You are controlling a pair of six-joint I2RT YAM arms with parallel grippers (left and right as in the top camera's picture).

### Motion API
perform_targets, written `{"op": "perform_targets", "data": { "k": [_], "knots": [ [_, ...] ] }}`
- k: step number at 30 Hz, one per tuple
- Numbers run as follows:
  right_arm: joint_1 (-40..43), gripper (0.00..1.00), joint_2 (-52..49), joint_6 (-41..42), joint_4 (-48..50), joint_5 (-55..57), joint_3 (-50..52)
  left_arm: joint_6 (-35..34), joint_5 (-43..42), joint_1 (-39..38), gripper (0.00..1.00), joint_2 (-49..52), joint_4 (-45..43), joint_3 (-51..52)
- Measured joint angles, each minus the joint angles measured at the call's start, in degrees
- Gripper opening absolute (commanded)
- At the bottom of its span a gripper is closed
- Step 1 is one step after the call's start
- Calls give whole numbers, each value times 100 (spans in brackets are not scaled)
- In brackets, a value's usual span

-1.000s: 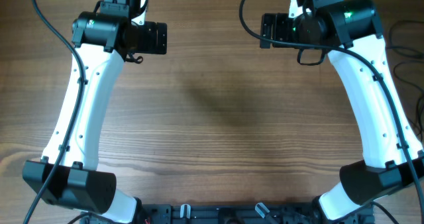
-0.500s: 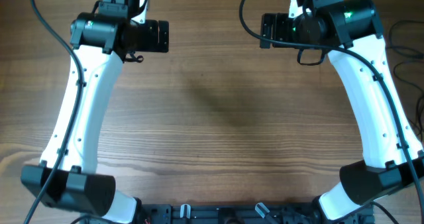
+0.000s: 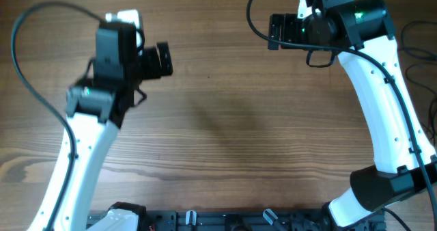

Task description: Untangle cables

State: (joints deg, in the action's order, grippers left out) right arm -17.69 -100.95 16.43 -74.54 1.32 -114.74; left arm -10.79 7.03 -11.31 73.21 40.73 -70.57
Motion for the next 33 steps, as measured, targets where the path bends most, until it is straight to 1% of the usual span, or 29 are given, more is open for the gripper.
{"op": "perform_targets", "data": {
  "k": [5,10,15,22,33],
  "knots": [
    [0,100,0,0,0,0,0,-247,2,0,100,-984,-601,1394],
    [0,100,0,0,0,0,0,-378,2,0,100,-1904,-824,2229],
    [0,100,0,0,2,0,0,-400,26,0,100,-2820,-857,2990],
    [0,100,0,0,0,2,0,-400,131,0,100,-4096,-866,3729],
    [0,100,0,0,0,0,0,-400,127,0,100,-5322,-844,4562]
  ]
}}
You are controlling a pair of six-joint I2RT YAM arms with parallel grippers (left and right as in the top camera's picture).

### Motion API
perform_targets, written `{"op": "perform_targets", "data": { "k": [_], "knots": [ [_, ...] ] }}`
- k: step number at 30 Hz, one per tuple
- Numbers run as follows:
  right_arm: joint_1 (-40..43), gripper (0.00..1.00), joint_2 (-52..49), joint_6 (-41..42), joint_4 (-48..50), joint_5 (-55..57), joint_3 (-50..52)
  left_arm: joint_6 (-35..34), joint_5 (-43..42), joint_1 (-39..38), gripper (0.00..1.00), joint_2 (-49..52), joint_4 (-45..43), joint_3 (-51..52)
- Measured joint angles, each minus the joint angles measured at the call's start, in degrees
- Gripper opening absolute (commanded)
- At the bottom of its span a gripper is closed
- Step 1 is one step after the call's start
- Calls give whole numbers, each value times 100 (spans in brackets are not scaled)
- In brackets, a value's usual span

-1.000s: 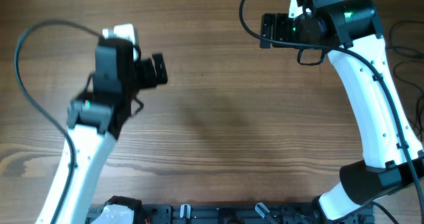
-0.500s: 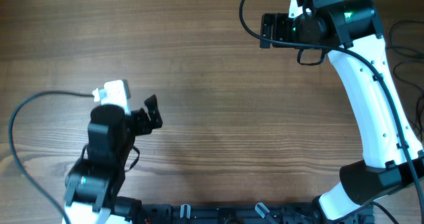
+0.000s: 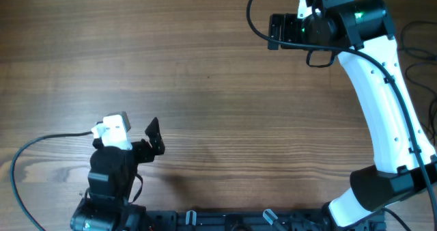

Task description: Untangle cables

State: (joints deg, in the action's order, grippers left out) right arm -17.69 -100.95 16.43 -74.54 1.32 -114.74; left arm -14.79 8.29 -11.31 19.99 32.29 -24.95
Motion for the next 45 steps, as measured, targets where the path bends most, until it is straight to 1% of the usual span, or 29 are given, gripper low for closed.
{"op": "perform_targets", "data": {
  "k": [4,9,16,22,34,37,45],
  "knots": [
    [0,100,0,0,0,0,0,-17,0,0,100,-247,20,142],
    [0,100,0,0,0,2,0,-22,0,24,100,-850,170,310],
    [0,100,0,0,0,2,0,-61,-2,289,100,-1209,343,597],
    [0,100,0,0,0,0,0,-63,-24,433,100,-1797,503,793],
    [0,100,0,0,0,0,0,-61,-68,507,100,-1910,494,863],
    [0,100,0,0,0,0,0,-61,-70,507,100,-1910,350,868],
    [0,100,0,0,0,0,0,-66,-87,507,100,-1919,-748,1351]
  ]
}}
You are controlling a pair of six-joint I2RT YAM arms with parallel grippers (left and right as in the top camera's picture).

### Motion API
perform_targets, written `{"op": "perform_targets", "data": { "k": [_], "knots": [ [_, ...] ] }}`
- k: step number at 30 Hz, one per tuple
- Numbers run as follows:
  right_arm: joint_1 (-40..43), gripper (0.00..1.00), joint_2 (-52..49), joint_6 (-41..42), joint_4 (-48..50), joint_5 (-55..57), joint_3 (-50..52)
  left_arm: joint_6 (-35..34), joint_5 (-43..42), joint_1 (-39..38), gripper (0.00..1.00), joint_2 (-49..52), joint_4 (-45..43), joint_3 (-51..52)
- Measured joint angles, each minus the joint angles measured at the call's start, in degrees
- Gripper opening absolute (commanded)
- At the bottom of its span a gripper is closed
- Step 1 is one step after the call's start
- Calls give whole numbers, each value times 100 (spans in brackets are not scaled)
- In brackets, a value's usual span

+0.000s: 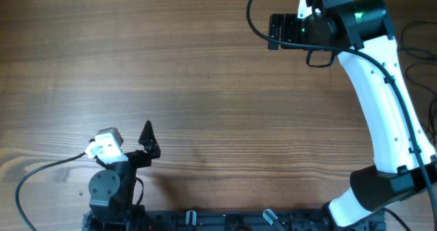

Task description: Untangle cables

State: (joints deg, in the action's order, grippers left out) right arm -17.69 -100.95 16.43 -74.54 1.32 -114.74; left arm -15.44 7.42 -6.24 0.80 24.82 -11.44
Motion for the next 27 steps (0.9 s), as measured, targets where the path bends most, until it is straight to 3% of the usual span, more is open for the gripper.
{"op": "perform_targets", "data": {
  "k": [13,27],
  "knots": [
    [0,100,0,0,0,0,0,-17,0,15,100,-2,-1722,796],
    [0,100,0,0,0,0,0,-13,0,407,100,0,-1843,927]
  ]
}}
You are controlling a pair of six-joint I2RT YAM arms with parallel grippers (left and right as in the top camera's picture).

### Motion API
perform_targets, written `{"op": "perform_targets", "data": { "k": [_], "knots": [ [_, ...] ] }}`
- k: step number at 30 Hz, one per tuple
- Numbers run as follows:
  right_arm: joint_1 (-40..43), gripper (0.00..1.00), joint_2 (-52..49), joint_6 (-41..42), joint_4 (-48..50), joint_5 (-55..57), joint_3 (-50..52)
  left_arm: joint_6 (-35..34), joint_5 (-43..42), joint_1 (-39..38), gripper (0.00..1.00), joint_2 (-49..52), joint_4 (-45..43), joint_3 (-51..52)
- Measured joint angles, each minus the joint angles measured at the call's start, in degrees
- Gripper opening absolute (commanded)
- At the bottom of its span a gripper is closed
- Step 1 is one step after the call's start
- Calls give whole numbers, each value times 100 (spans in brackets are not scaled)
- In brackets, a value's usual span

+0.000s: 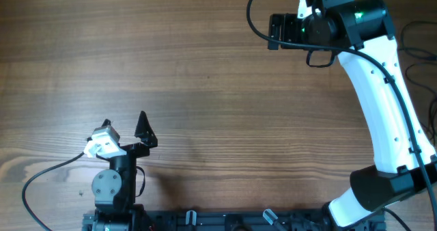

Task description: Untangle cables

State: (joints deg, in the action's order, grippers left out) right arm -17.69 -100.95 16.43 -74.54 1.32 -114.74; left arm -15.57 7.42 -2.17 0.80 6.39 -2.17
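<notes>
No loose cables lie on the wooden table (218, 108) in the overhead view; the task's cables are out of view. My left gripper (145, 130) is folded back low at the front left, over its own base, with its white wrist camera (102, 141) beside it. My right gripper (275, 31) hangs at the far edge, right of centre, pointing left. Nothing shows in either gripper, and from above I cannot make out how the jaws stand.
The left arm's own black cable (41, 180) loops across the front left corner. Another black cable (251, 16) arcs off the right wrist. Thin dark wires (418, 46) run along the right edge. A black rail (225, 221) lines the front edge.
The left arm has folded slightly further back toward its base, and its gripper has shifted a little left and up in the view. The right arm has not moved.
At first the left arm reached out over the far left of the table, gripper pointing right. Then it was drawn back to the front left near its base, and it has settled there in small steps. The right arm stayed put throughout.
</notes>
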Motion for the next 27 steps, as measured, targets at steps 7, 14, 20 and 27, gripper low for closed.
{"op": "perform_targets", "data": {
  "k": [7,14,20,27],
  "knots": [
    [0,100,0,0,0,2,0,378,-219,138,100,-2,28,0],
    [0,100,0,0,0,0,0,632,-304,144,100,0,44,0],
    [0,100,0,0,0,2,0,654,-304,144,100,0,42,0],
    [0,100,0,0,0,2,0,815,-313,144,100,-2,42,0]
  ]
}}
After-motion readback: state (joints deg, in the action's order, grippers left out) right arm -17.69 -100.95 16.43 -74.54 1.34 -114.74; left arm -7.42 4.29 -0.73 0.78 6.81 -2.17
